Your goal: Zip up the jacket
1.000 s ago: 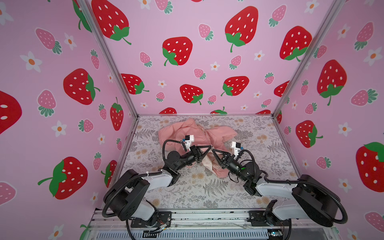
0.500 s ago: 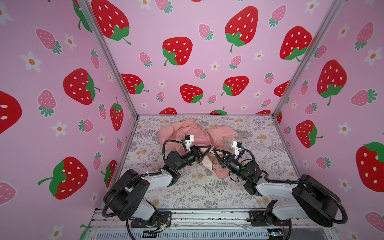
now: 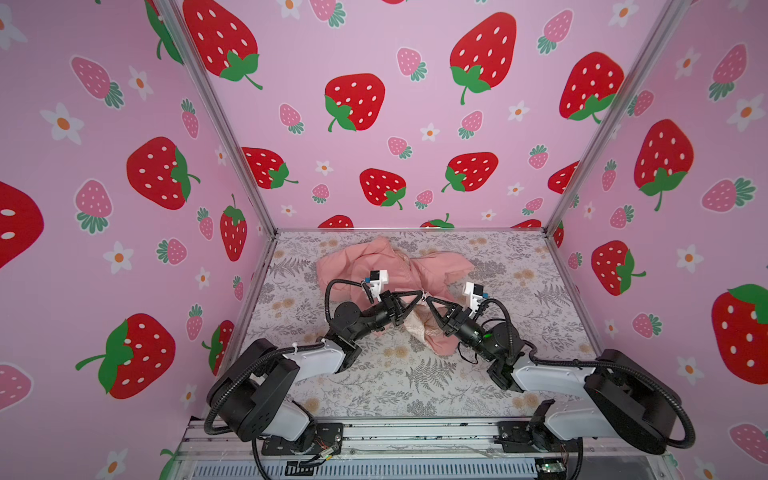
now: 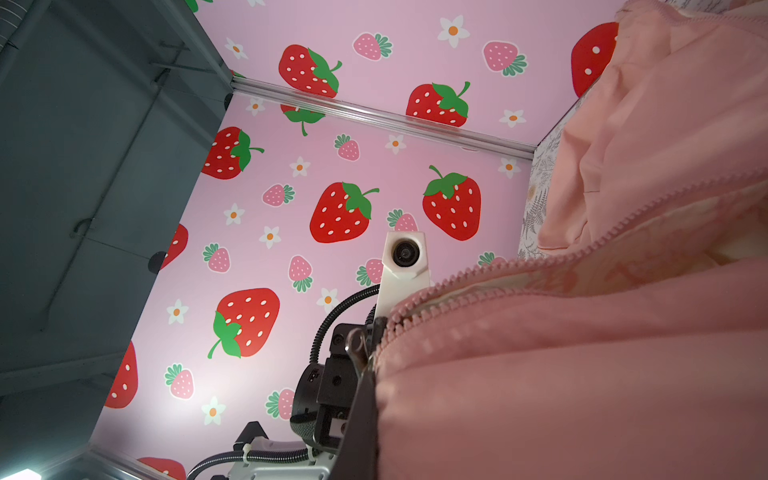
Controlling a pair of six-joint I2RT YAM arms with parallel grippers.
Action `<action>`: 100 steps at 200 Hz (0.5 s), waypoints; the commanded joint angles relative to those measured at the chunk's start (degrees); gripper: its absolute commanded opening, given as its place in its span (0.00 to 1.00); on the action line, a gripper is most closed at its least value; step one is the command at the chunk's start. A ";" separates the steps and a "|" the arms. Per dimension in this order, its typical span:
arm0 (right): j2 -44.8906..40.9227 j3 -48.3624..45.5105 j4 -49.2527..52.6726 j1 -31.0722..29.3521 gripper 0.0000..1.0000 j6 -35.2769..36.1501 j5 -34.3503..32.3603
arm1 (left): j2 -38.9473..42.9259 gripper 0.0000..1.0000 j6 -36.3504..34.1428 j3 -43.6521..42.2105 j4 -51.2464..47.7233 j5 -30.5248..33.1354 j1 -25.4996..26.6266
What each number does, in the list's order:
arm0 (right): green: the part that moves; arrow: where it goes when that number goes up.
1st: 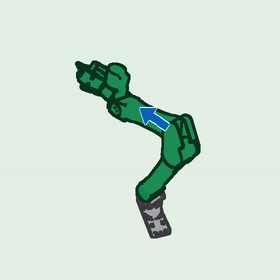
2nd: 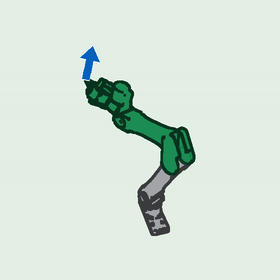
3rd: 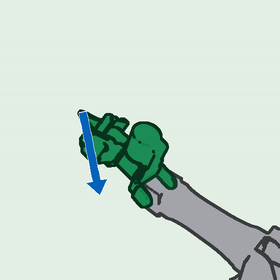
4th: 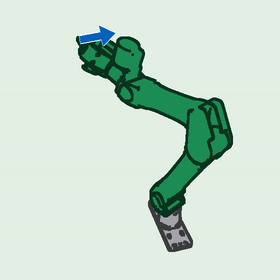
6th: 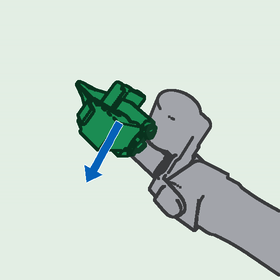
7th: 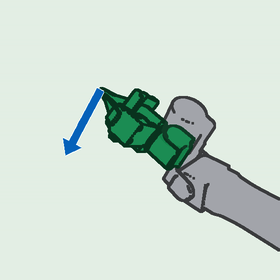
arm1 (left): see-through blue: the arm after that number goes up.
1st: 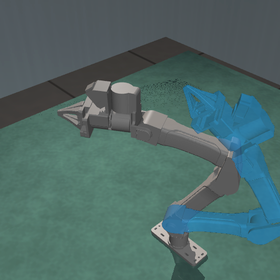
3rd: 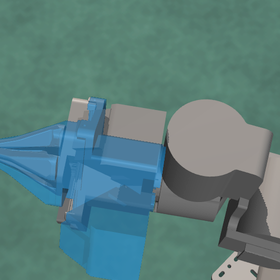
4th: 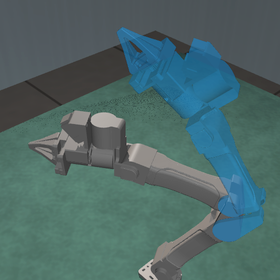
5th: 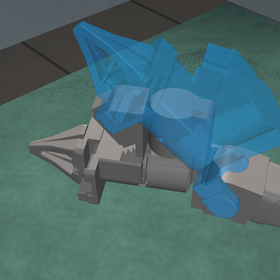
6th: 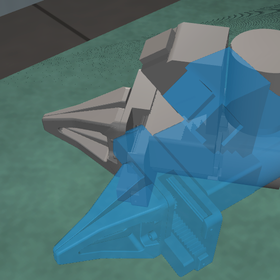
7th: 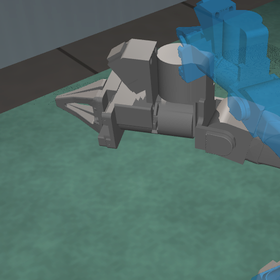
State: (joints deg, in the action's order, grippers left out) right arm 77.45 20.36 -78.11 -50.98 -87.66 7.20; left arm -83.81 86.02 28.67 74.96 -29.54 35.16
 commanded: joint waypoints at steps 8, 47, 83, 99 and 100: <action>-1.21 -0.14 -0.75 -0.29 0.00 0.03 0.58 | -0.19 0.00 -0.35 2.45 4.03 -0.79 0.42; -3.93 -0.89 4.43 -3.43 0.00 1.87 -2.59 | -1.24 0.00 -0.71 3.84 5.16 -0.01 0.12; -4.07 -2.45 3.29 -6.03 0.00 2.34 -4.24 | -2.36 0.00 -0.55 4.55 6.08 0.37 -0.08; -4.54 -2.95 3.00 -6.57 0.00 2.49 -4.80 | -2.61 0.00 -0.63 4.51 6.08 0.40 -0.04; -4.57 -2.95 3.07 -6.62 0.00 2.49 -4.82 | -2.64 0.00 -0.61 4.54 6.08 0.38 -0.02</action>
State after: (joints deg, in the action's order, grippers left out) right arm 73.97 18.94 -74.50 -55.22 -85.91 0.54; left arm -85.84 85.34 29.89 76.18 -30.72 35.18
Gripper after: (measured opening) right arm 0.052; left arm 0.052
